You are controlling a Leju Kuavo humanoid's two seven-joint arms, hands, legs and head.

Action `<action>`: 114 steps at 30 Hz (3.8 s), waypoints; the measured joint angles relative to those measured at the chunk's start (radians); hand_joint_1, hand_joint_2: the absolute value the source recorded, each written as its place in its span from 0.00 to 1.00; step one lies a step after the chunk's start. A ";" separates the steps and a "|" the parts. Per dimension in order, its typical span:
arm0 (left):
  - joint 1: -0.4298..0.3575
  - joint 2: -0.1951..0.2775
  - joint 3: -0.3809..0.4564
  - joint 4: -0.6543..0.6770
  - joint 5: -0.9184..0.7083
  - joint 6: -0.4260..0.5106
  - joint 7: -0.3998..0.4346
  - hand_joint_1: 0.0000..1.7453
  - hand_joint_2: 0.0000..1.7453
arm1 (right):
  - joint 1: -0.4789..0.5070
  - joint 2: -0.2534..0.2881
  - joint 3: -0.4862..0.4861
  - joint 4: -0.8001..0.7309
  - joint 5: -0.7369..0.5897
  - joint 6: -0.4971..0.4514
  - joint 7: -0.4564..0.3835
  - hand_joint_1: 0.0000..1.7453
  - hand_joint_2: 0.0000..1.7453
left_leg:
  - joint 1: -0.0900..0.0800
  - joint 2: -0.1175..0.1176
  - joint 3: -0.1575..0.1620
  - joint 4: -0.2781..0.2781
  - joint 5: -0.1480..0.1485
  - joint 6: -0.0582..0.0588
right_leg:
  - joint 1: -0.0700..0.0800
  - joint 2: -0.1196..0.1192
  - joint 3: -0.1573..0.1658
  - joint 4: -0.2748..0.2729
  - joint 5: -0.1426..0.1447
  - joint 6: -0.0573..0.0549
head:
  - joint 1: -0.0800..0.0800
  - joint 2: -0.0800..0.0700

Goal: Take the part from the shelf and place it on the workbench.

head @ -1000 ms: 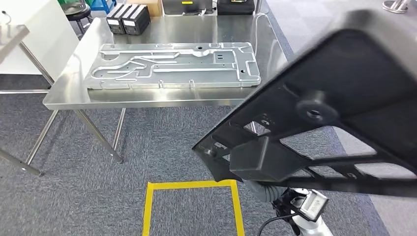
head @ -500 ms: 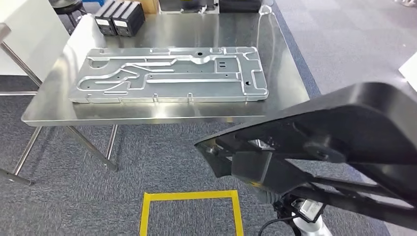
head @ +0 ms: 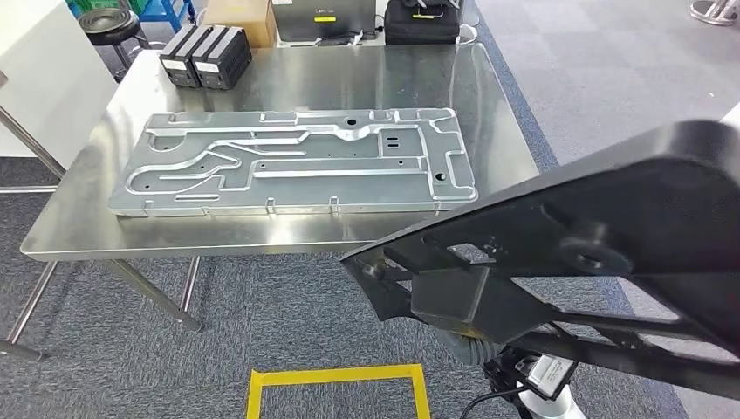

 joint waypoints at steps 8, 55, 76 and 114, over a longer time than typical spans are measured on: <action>-0.003 -0.004 0.004 0.000 0.002 0.002 0.000 0.00 0.00 | 0.001 0.002 0.000 0.001 0.001 0.000 -0.001 1.00 1.00 | 0.006 -0.001 0.037 -0.017 -0.023 0.016 | -0.019 -0.010 -0.169 0.241 -0.047 0.036 | 0.000 0.000; 0.002 -0.002 0.030 0.000 0.003 -0.024 -0.042 0.00 0.00 | -0.765 -0.151 -0.307 0.818 0.731 -0.572 0.335 1.00 1.00 | 0.009 0.006 -0.076 0.206 -0.093 -0.032 | -0.020 -0.023 -0.086 0.001 0.082 -0.006 | 0.000 0.000; -0.009 -0.002 0.037 0.000 0.002 -0.037 -0.069 0.00 0.00 | -1.100 -0.099 -0.076 1.297 1.195 -0.536 0.539 1.00 1.00 | 0.002 0.004 0.023 -0.004 -0.035 -0.008 | -0.014 -0.012 -0.135 0.012 0.107 0.014 | 0.000 0.000; -0.012 0.012 0.023 0.002 0.002 -0.065 -0.155 0.00 1.00 | -0.957 0.134 0.106 1.534 1.259 -0.554 0.509 0.00 0.00 | 0.007 0.002 -0.109 0.274 -0.151 -0.039 | -0.011 -0.013 -0.114 -0.001 0.105 -0.027 | 0.000 0.000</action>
